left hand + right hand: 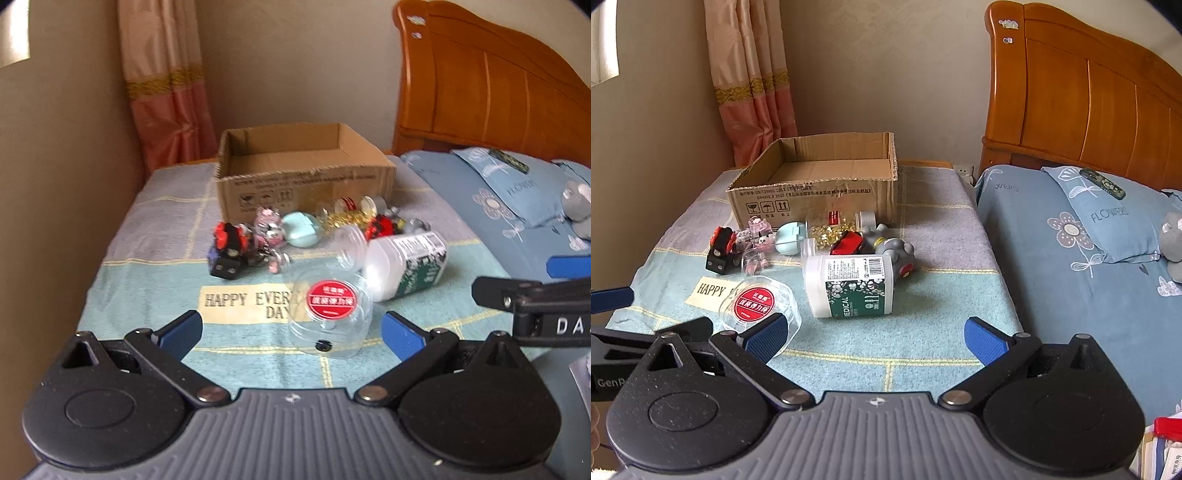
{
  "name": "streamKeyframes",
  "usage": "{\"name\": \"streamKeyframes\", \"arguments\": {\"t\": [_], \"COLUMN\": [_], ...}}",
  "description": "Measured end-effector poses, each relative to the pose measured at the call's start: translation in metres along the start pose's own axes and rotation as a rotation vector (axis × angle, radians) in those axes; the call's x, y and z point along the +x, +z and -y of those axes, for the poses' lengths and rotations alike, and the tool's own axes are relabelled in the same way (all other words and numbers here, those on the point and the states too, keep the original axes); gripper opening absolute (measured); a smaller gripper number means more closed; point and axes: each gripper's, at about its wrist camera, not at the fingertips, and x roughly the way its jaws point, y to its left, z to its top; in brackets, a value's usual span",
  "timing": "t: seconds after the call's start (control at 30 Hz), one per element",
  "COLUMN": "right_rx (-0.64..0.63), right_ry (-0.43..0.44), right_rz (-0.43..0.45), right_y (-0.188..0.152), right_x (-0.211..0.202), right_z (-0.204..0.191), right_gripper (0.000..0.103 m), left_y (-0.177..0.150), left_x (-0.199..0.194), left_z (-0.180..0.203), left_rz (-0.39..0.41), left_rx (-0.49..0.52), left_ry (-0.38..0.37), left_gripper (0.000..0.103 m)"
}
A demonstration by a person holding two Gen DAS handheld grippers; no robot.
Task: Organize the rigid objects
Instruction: 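Move the left tool to the clear red-labelled container and grasp it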
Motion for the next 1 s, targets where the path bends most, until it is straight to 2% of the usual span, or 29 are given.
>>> {"name": "streamKeyframes", "arguments": {"t": [0.37,0.8,0.97,1.0], "right_rx": [-0.039,0.008,0.011,0.009], "right_ry": [0.074,0.039,0.04,0.043], "right_rz": [0.012,-0.062,-0.076,-0.077], "right_y": [0.001,0.007,0.01,0.01], "right_x": [0.016,0.055,0.065,0.066], "right_z": [0.009,0.029,0.03,0.03], "right_gripper": [0.103,0.103,0.103,0.103], "left_y": [0.001,0.008,0.007,0.007], "left_x": [0.037,0.09,0.101,0.103], "left_z": [0.004,0.013,0.014,0.014], "left_rz": [-0.084,-0.156,-0.174,-0.172], "left_rx": [0.063,0.123,0.119,0.115], "left_ry": [-0.05,-0.113,-0.133,-0.138], "left_gripper": [0.102,0.102,0.099,0.096]}}
